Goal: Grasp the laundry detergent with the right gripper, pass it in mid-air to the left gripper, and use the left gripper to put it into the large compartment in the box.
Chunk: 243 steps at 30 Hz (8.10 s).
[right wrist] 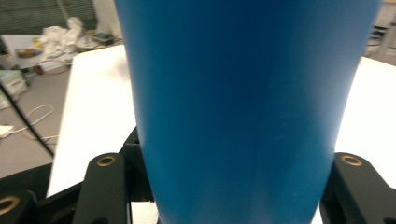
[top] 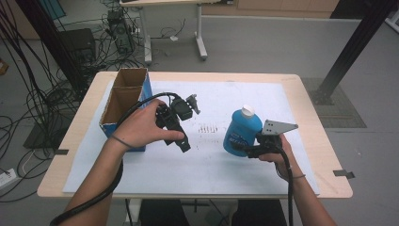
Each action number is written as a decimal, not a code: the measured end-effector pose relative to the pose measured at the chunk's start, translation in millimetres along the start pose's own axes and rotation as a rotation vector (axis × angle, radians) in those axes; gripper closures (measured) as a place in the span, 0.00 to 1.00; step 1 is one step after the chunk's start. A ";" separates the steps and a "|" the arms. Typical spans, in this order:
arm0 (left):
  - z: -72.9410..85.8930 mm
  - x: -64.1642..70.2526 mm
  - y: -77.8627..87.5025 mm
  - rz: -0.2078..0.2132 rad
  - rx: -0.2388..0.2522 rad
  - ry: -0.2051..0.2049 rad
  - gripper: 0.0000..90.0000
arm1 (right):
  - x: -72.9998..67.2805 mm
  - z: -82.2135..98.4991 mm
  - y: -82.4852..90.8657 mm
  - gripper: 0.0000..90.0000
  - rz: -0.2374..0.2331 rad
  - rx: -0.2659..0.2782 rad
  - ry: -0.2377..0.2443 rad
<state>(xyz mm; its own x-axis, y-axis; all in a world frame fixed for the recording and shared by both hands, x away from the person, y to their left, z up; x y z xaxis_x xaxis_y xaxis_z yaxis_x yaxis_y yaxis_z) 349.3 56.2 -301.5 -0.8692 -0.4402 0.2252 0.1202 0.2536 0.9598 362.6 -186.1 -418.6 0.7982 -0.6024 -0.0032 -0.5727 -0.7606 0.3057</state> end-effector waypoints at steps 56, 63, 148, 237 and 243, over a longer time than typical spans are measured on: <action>-38.4 33.5 16.2 0.039 -0.026 -0.235 0.06 | -46.0 -16.3 -16.6 0.45 -0.327 -0.071 0.144; -39.6 36.1 17.9 0.032 -0.031 -0.249 0.06 | -51.5 -20.2 -21.1 0.45 -0.349 -0.071 0.156; -56.8 56.2 8.1 0.033 -0.101 -0.343 0.07 | -71.3 -30.6 -35.2 0.46 -0.403 -0.085 0.202; -62.5 65.2 3.1 0.007 -0.136 -0.366 0.13 | -76.8 -36.2 -33.2 0.46 -0.412 -0.076 0.211; -62.9 65.4 3.1 -0.004 -0.140 -0.364 0.19 | -76.5 -35.8 -33.4 0.46 -0.406 -0.077 0.216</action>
<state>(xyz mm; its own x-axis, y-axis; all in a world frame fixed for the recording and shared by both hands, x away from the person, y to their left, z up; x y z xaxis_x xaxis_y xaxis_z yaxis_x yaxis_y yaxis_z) 323.0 -26.0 -273.2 -0.9802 -0.0998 0.1710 0.1586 0.1217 0.9798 327.3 -106.0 -394.5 0.9802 -0.1892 0.0588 -0.1970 -0.8991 0.3908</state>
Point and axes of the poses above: each handheld gripper's, and its own axes: y roughly backward along the jaws, z roughly out of its underside, x roughly to its right, the point moved 5 cm from there along -y, roughly forward along the jaws, and after that the axes turned 14 degrees about z, right-handed, at the moved point
